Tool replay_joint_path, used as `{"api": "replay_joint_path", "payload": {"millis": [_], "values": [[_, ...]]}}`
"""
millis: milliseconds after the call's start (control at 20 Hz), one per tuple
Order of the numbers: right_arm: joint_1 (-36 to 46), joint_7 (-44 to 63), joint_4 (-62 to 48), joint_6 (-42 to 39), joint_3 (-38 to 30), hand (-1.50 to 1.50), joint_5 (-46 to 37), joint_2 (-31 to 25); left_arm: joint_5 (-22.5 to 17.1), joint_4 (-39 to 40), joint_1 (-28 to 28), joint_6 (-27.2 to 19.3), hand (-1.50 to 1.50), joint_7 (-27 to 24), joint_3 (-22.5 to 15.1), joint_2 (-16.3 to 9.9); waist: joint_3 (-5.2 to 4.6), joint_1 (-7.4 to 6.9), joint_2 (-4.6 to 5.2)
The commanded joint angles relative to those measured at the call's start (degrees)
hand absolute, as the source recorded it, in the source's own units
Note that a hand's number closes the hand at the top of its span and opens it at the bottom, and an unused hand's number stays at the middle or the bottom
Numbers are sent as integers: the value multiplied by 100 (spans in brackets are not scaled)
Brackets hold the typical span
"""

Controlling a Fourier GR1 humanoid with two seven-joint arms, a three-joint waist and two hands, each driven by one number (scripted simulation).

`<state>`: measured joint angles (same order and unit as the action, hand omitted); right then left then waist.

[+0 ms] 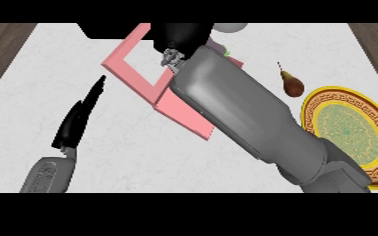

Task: Pick the eggplant from the plate and place it in the cardboard box

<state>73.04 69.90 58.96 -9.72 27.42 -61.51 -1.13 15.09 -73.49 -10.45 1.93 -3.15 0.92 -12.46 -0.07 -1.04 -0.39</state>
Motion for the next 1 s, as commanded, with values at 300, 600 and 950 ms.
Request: {"api": "replay_joint_path", "payload": {"millis": [300, 600, 950], "values": [[-1156, 701, -137, -63, -1233, 150, 370, 103, -11, -315, 365, -34, 0, 27, -37, 75, 11, 140, 9], [-1814, -408, -210, 1227, -1126, -150, 770, 108, -8, 126, 260, 54, 0, -342, 9, 53, 4, 24, 64], [-2055, -1334, 661, 3379, -1390, -150, 483, 111, 24, -71, 10, 81, 0, 0, 37, -40, 17, 46, 59]]}}
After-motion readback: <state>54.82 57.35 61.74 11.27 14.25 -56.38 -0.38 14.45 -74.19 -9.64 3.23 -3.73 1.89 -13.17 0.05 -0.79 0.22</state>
